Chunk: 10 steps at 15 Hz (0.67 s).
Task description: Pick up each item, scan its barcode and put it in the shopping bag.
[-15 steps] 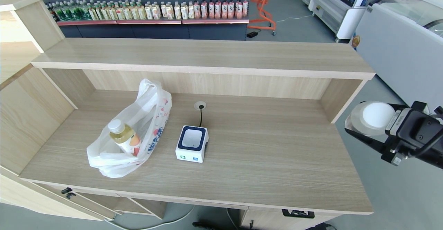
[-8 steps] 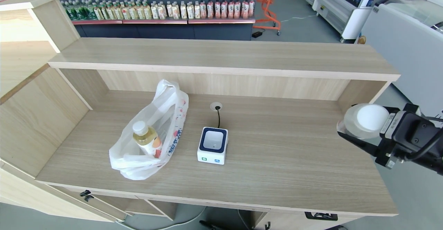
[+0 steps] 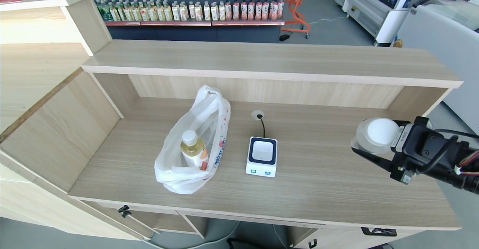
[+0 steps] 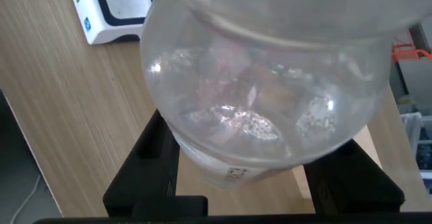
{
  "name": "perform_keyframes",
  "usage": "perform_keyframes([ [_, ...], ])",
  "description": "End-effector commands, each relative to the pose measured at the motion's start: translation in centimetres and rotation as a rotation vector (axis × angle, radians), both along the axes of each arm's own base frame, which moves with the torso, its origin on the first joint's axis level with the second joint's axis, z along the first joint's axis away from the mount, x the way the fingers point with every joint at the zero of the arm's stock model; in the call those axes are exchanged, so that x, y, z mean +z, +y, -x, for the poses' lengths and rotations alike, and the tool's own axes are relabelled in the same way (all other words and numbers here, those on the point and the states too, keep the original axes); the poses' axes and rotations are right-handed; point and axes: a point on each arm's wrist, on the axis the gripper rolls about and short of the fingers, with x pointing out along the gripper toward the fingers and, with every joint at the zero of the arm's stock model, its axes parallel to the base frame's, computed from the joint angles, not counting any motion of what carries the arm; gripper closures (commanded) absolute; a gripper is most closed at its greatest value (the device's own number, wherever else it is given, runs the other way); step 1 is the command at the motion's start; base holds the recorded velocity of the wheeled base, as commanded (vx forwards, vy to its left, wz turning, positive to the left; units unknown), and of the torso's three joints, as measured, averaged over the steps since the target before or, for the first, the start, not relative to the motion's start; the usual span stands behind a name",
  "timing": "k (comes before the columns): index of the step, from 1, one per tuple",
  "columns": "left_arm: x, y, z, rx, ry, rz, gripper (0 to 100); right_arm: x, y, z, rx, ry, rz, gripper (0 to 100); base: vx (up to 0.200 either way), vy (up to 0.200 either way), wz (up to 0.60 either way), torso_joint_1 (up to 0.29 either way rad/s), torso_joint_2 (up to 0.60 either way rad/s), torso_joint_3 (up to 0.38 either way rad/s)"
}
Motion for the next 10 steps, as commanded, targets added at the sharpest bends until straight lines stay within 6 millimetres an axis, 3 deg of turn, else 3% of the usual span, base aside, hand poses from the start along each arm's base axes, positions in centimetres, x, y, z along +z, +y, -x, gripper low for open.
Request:
perform_keyframes([
  [1, 0.0, 0.0, 0.0, 0.000, -0.001, 0.001, 0, -0.2, 0.5, -0.5, 0.018, 0.012, 0.003, 100, 0.000, 0.200, 0.00, 0.002, 0.00, 0.002],
  [4, 0.0, 0.0, 0.0, 0.000, 0.000, 0.000, 0, -0.6, 0.6, -0.9, 0.017, 0.031, 0.009, 100, 0.000, 0.200, 0.00, 0.001, 0.00, 0.004],
  [8, 0.0, 0.0, 0.0, -0.002, 0.002, -0.005, 0, -1.0, 0.7, -1.9, 0.011, 0.050, 0.013, 100, 0.000, 0.000, 0.00, 0.000, 0.00, 0.000],
  [10, 0.0, 0.0, 0.0, -0.003, 0.005, -0.026, 0, -1.1, 0.9, -2.4, 0.020, 0.056, 0.013, 100, 0.200, 0.000, 0.00, 0.007, 0.00, 0.002],
])
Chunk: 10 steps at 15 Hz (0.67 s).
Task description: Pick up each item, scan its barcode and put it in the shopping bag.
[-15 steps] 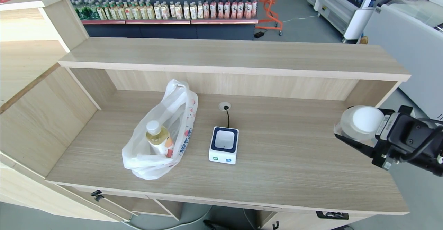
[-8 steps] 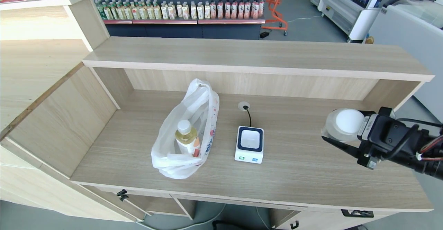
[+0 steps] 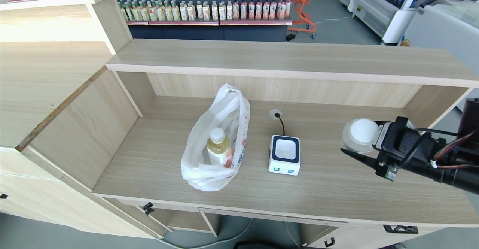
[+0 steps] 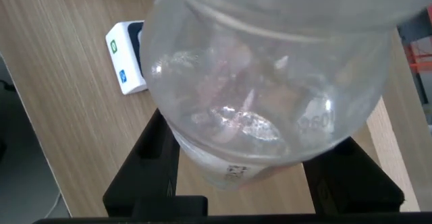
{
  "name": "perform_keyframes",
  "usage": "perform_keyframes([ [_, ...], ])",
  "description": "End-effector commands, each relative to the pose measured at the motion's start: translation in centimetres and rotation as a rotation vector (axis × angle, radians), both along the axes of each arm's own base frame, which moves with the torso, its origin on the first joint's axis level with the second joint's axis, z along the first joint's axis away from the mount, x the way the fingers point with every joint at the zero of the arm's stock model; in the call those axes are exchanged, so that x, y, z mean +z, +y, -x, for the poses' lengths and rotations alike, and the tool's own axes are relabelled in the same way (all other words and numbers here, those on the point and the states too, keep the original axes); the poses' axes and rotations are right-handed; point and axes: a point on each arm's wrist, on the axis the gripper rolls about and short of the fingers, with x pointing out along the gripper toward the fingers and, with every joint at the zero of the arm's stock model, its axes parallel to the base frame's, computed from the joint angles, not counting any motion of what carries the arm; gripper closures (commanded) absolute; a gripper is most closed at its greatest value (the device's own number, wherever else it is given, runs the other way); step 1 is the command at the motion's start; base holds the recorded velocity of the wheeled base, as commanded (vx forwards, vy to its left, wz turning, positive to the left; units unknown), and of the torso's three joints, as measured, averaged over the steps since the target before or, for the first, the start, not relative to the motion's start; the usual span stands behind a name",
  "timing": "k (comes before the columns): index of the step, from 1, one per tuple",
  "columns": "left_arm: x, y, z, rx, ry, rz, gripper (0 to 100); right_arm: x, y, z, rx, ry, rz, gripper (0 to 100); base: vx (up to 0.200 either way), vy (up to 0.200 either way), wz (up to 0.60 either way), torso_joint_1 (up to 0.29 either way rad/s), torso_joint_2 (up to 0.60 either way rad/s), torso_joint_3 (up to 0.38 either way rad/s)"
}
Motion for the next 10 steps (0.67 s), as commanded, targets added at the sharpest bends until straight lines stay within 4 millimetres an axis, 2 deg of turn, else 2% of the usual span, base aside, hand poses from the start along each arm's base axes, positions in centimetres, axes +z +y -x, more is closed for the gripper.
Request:
perform_keyframes([
  [1, 0.0, 0.0, 0.0, -0.001, 0.001, -0.001, 0, -0.3, 0.3, -0.8, 0.019, 0.013, -0.001, 100, 0.200, 0.000, 0.00, -0.017, 0.00, 0.012],
  [3, 0.0, 0.0, 0.0, -0.001, 0.001, -0.001, 0, -0.5, 0.5, -1.6, 0.051, 0.027, -0.006, 100, 0.200, 0.000, 0.00, -0.005, 0.00, 0.009],
  [6, 0.0, 0.0, 0.0, -0.001, 0.001, 0.005, 0, -1.0, 1.1, -2.8, 0.127, 0.047, -0.018, 100, 0.000, 0.000, 0.00, 0.000, 0.00, 0.000],
  [10, 0.0, 0.0, 0.0, -0.001, 0.000, 0.005, 0, -2.1, 1.3, -2.8, 0.224, 0.073, 0.000, 100, 0.000, 0.000, 0.00, 0.000, 0.00, 0.000],
])
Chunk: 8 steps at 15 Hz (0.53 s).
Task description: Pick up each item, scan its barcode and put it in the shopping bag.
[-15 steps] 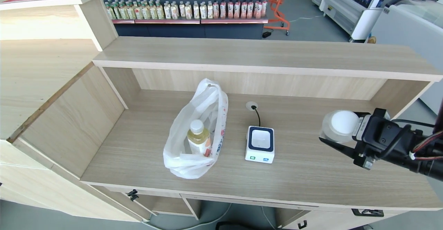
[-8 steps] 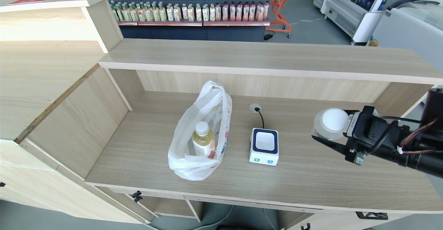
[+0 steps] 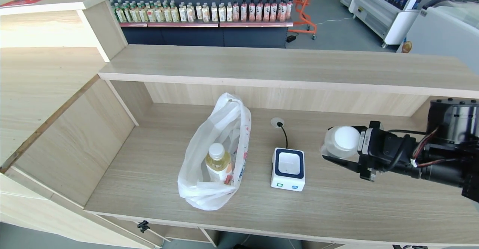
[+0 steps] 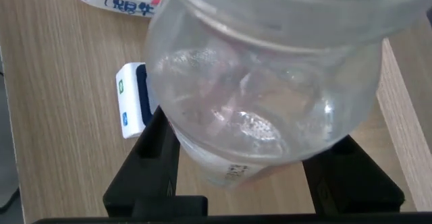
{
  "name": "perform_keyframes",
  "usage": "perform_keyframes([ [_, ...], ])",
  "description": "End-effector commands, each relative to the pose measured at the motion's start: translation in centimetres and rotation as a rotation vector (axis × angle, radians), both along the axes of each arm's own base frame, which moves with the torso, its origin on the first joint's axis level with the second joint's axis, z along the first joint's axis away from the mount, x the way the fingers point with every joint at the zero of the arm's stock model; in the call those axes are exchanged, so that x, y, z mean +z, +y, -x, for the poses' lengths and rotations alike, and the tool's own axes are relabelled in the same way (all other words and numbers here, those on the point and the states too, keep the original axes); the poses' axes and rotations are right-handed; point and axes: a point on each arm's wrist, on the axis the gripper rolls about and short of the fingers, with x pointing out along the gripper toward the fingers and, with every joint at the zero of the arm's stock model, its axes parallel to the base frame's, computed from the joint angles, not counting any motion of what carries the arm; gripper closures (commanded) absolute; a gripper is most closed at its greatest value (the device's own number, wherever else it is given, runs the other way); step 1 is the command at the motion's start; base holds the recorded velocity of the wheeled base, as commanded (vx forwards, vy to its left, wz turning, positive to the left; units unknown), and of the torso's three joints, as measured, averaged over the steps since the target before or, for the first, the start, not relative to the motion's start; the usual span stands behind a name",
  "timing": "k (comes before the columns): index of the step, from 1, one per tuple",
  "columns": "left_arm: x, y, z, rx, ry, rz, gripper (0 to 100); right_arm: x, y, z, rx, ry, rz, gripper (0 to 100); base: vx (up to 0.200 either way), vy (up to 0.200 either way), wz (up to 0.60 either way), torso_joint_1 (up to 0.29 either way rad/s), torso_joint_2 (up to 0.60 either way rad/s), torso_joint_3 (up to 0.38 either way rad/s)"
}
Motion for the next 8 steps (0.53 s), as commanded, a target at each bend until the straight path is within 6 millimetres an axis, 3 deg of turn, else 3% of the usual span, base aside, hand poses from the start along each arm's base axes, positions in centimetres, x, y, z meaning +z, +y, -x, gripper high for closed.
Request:
perform_keyframes([
  [1, 0.0, 0.0, 0.0, 0.000, 0.000, 0.000, 0, -1.0, 0.1, -0.3, 0.032, 0.021, 0.018, 100, 0.000, 0.000, 0.00, 0.000, 0.00, 0.000],
  [8, 0.0, 0.0, 0.0, 0.000, 0.001, 0.000, 0, -4.1, 0.0, -1.6, 0.202, -0.009, 0.120, 100, 0.000, 0.000, 0.00, 0.000, 0.00, 0.000],
])
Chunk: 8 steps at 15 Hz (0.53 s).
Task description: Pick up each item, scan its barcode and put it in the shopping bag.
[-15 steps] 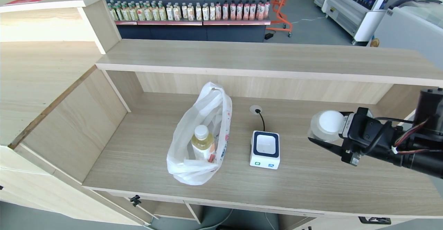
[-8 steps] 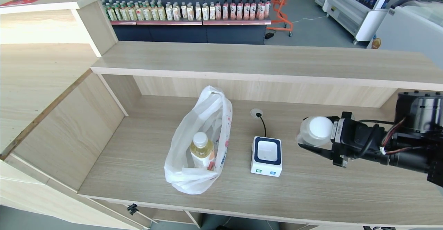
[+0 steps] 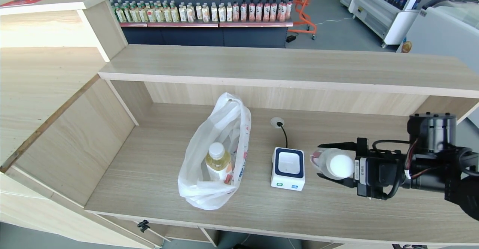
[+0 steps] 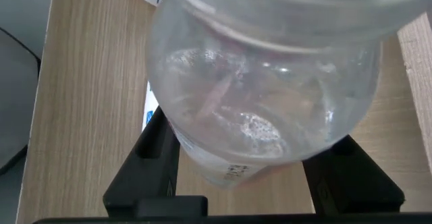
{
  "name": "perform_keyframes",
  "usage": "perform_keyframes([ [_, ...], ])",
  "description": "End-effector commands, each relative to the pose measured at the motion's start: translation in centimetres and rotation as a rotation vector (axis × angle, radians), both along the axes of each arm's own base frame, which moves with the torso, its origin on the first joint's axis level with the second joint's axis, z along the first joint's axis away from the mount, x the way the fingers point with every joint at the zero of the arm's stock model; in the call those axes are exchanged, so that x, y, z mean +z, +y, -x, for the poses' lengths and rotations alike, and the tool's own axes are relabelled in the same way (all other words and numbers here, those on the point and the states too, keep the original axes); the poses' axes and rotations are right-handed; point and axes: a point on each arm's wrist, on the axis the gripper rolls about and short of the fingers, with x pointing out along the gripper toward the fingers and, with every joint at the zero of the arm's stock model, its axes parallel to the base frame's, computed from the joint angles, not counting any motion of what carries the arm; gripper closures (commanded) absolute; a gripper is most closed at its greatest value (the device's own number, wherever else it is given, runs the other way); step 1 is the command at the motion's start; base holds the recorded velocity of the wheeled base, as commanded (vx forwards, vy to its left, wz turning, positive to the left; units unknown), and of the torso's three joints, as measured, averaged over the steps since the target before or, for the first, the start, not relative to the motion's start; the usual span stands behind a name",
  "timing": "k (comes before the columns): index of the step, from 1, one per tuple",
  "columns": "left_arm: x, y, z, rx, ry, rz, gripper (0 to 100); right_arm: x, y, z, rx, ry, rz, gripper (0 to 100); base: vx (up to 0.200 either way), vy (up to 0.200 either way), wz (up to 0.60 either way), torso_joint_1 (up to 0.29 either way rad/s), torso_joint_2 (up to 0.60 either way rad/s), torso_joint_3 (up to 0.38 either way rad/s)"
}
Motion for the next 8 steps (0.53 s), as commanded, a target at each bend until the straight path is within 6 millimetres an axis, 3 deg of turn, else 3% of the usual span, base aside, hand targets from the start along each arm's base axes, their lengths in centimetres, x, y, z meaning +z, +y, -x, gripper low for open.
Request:
perform_keyframes([
  [1, 0.0, 0.0, 0.0, 0.000, 0.000, 0.000, 0, -1.4, 0.2, -0.9, 0.018, 0.036, 0.015, 100, 0.000, 0.000, 0.00, 0.000, 0.00, 0.000],
  [4, 0.0, 0.0, 0.0, 0.000, 0.000, 0.000, 0, -2.6, 0.1, -2.4, 0.137, -0.043, 0.049, 100, 0.000, 0.000, 0.00, 0.000, 0.00, 0.000],
  [8, 0.0, 0.0, 0.0, 0.000, 0.001, 0.000, 0, -5.0, -0.3, -3.6, 0.133, 0.019, 0.066, 100, 0.000, 0.000, 0.00, 0.000, 0.00, 0.000],
])
